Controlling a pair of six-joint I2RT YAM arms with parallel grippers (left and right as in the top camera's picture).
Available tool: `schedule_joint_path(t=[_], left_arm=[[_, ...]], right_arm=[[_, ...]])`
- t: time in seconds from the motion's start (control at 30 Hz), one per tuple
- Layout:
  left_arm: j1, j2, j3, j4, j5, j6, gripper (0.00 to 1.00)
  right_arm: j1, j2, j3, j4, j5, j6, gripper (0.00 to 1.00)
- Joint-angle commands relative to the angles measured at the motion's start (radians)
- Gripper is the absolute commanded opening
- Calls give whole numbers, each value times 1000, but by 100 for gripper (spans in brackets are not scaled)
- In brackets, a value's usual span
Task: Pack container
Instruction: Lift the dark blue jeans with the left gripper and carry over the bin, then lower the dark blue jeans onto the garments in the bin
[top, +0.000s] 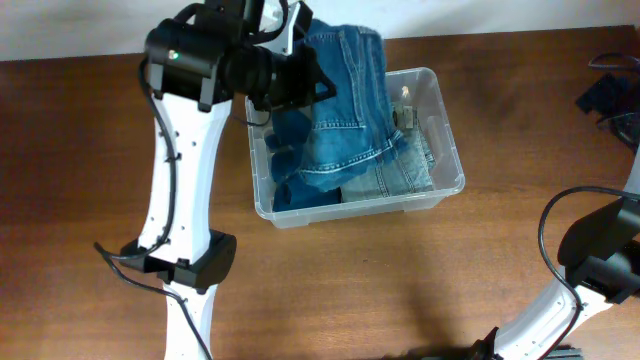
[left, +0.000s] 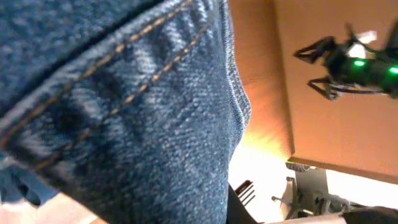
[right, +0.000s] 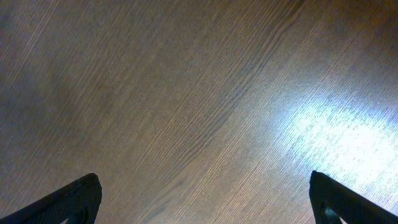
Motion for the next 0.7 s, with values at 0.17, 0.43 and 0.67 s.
schedule_joint_path(t=[0.17,0.43,0.67], left_arm=[[-24,-69,-185,92,18,-48,1],[-37,-69,-308,243,88,-50,1],[-35,-69,-307,343,286,-50,1]], right_arm=[[2,5,-5,0,6,12,98],[2,5,-5,0,6,12,98],[2,5,-5,0,6,12,99]])
